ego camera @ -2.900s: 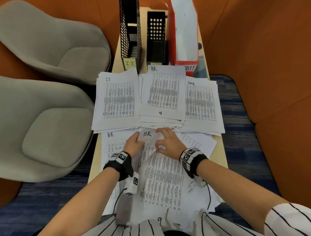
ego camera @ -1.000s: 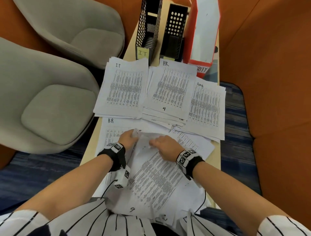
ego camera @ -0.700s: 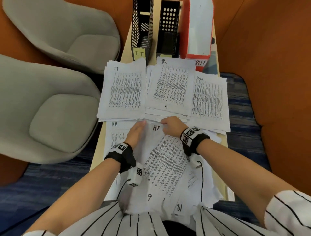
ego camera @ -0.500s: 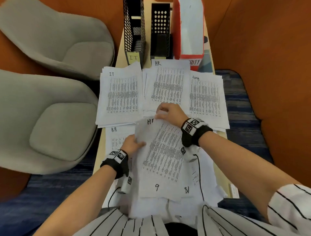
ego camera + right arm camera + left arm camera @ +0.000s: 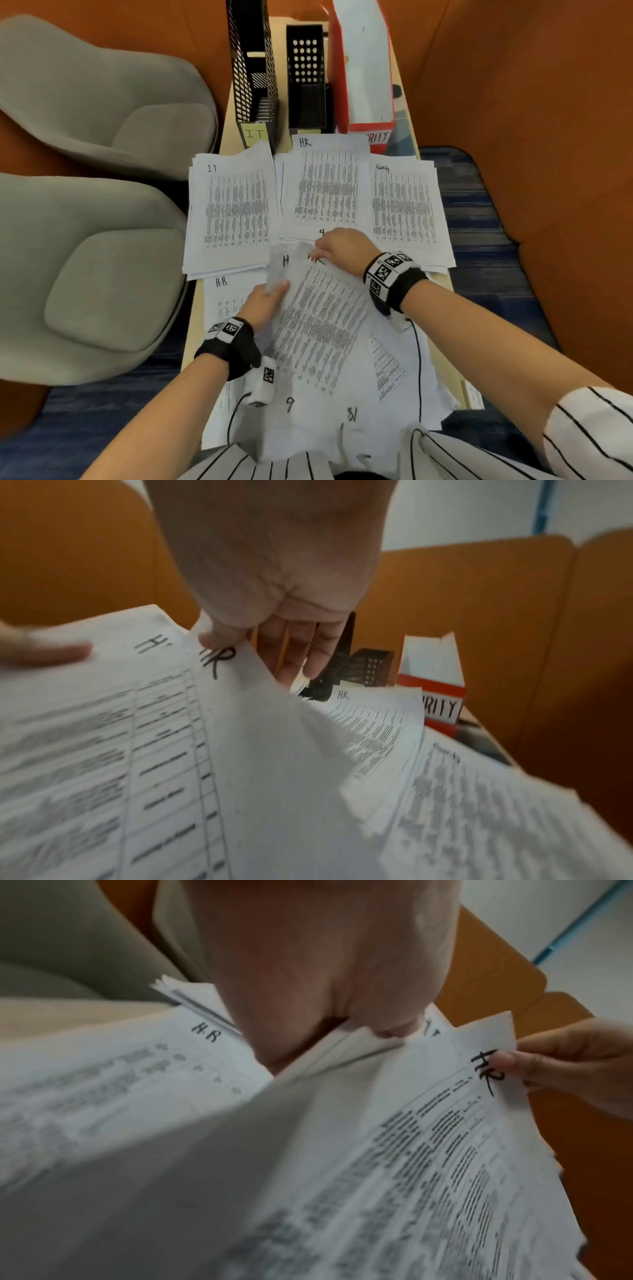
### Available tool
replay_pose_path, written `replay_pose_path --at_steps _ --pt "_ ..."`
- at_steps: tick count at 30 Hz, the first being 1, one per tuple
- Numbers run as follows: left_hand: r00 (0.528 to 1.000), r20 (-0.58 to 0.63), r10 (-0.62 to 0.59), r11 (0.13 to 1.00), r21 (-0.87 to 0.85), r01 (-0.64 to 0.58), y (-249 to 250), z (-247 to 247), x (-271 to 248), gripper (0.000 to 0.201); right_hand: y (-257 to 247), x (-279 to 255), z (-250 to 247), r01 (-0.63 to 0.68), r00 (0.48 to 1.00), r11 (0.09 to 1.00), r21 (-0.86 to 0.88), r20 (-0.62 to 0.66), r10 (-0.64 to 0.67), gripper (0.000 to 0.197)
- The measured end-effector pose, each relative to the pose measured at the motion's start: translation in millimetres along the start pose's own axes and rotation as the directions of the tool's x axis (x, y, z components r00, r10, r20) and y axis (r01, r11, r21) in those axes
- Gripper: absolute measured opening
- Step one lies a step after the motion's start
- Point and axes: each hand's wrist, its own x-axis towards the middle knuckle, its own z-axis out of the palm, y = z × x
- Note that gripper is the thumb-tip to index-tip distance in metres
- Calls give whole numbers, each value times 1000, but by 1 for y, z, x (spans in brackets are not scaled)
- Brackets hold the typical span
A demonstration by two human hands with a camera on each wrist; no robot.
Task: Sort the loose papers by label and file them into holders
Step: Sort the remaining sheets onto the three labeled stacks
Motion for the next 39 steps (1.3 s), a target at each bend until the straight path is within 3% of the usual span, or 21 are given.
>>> replay_pose_path --at_steps 2,5,7,8,11,12,14,17,19,21,22,24,26,27,29,31,33,35,39 --pt "1000 31 -3 1000 28 2 0 -9 0 48 14 -3 -3 36 997 978 -204 -62 -49 40" --pt "994 104 -39 999 -18 41 0 -23 -1 59 24 -7 1 178 955 937 -300 -175 -238 27" --pt "994 105 -39 998 -37 43 2 -22 -1 73 19 -5 6 251 932 950 -188 -218 -289 23" --pt "995 91 -33 999 -13 35 4 -21 0 71 14 -3 8 240 951 967 -90 -177 -253 25" --pt "995 103 1 1000 -10 0 11 -13 3 105 -3 10 7 159 986 981 112 -62 -153 28" --pt "995 97 34 998 -54 -29 11 -11 4 103 -8 13 5 135 991 978 156 -42 -130 30" --pt "994 109 31 993 -119 -18 10 -8 5 73 -15 18 3 78 996 975 206 -54 -68 33" --pt "996 86 -18 1000 -5 19 -1 -5 12 33 -12 22 1 2 990 924 383 -133 53 22" --pt "999 -4 -52 998 -20 52 -5 -9 13 19 2 21 6 -90 976 927 365 -152 155 61" --pt "994 -75 -80 986 -152 67 -2 -13 10 19 18 11 16 -226 929 877 424 -177 325 99" --pt "992 -94 -88 969 -240 63 -1 -15 11 20 23 2 18 -278 903 798 534 -138 407 111" --pt "989 -106 -107 916 -397 56 2 -19 12 27 32 -19 28 -358 888 558 748 88 452 112" --pt "984 -124 -125 858 -512 45 -3 -23 21 38 34 -45 44 -455 884 346 820 371 284 93" --pt "981 -147 -125 841 -540 26 -4 -24 25 44 37 -55 58 -496 867 324 805 444 224 88" --pt "970 -179 -164 837 -546 41 -7 -24 35 52 41 -64 84 -544 839 379 749 481 254 76" --pt "968 -157 -194 906 -407 115 -6 -19 42 73 41 -63 93 -530 841 457 714 375 390 45" --pt "969 -143 -203 979 -50 198 -9 -13 45 77 42 -56 85 -480 818 405 778 230 526 29" --pt "955 -225 -192 931 266 250 -19 -8 49 64 52 -42 66 -400 768 337 852 111 631 33" --pt "907 -283 -311 791 452 412 -33 -2 46 66 75 1 17 -376 683 263 889 74 727 66"
